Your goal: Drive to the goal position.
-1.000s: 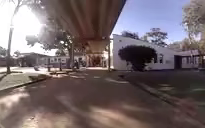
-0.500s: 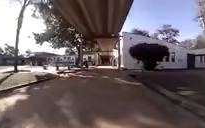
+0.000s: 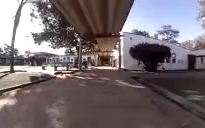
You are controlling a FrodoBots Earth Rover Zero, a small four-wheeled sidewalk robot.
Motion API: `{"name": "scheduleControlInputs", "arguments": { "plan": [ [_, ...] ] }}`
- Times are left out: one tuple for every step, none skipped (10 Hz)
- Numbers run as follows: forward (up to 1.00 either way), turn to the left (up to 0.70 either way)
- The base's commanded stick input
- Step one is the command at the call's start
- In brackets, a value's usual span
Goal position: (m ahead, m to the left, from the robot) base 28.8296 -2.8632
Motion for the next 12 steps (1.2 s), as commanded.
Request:
{"name": "scheduleControlInputs", "arguments": {
  "plan": [
    [0.70, 0.00],
    [0.70, 0.00],
    [0.70, 0.00],
    [0.70, 0.00],
    [0.70, 0.00],
    [0.70, 0.00],
    [0.70, 0.00],
    [0.70, 0.00],
    [0.70, 0.00],
    [0.70, 0.00],
    [0.70, 0.00],
    [0.70, 0.00]
  ]
}}
